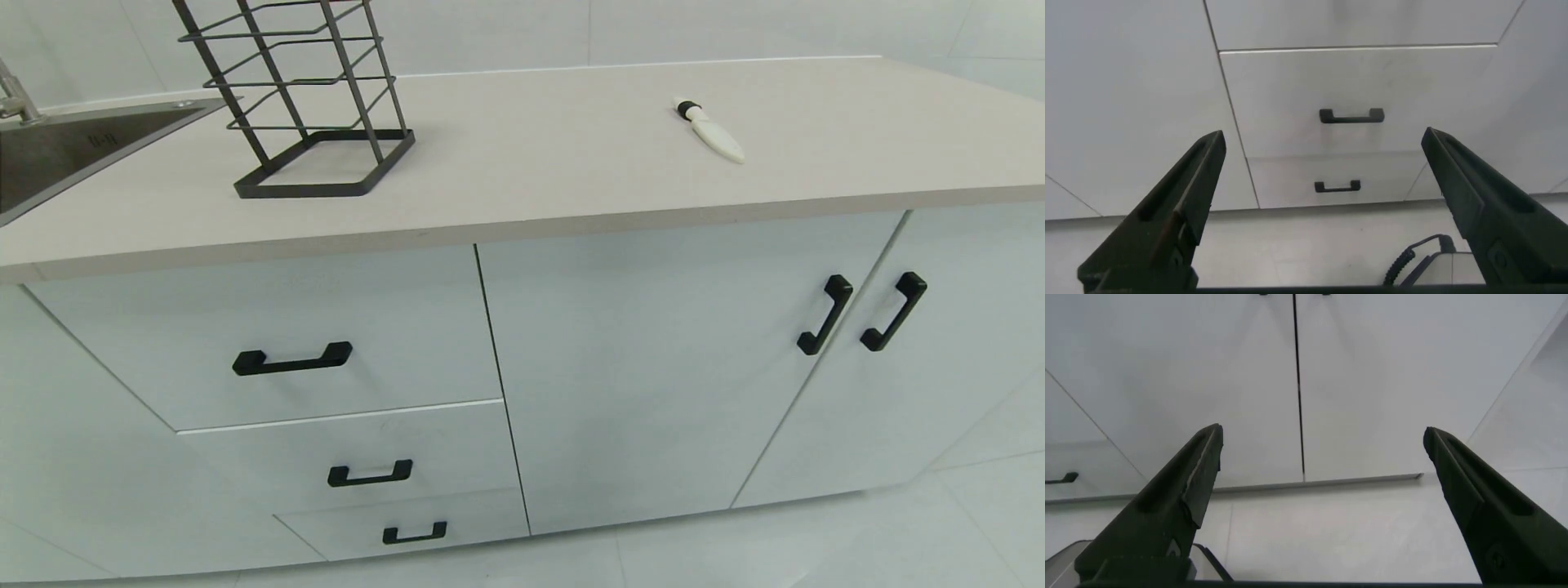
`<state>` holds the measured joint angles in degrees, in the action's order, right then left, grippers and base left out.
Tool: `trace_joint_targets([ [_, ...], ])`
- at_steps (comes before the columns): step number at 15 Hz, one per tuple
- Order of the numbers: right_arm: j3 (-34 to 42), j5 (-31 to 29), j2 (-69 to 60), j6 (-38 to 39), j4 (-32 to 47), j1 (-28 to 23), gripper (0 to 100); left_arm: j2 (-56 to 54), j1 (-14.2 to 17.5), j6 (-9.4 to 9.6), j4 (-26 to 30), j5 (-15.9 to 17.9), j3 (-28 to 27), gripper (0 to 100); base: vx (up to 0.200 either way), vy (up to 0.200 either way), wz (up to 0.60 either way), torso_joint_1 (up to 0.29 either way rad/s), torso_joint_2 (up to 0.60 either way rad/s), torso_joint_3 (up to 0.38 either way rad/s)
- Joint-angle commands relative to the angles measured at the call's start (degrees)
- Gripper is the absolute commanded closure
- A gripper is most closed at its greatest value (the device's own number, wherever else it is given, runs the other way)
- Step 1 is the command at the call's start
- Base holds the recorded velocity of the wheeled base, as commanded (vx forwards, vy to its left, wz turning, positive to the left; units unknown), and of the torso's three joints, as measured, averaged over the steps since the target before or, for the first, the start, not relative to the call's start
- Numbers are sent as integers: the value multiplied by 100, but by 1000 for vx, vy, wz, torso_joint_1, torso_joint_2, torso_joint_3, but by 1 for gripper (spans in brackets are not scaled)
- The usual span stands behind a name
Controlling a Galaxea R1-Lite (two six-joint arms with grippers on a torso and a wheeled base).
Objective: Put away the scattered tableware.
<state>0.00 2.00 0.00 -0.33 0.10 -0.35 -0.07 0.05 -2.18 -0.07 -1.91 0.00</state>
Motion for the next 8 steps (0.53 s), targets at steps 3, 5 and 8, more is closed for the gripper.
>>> trace_joint_targets([
  [3, 0, -174, 9, -29, -1, 0, 0, 7, 4, -10, -1, -2, 0, 0, 0, 0, 0, 0, 0, 0],
  [5, 0, -182, 9, 7, -1, 0, 0, 7, 4, -10, -1, -2, 0, 0, 0, 0, 600, 7, 2, -5],
  [8, 0, -174, 9, -2, -1, 0, 0, 7, 4, -10, -1, -2, 0, 0, 0, 0, 200, 2, -1, 1],
])
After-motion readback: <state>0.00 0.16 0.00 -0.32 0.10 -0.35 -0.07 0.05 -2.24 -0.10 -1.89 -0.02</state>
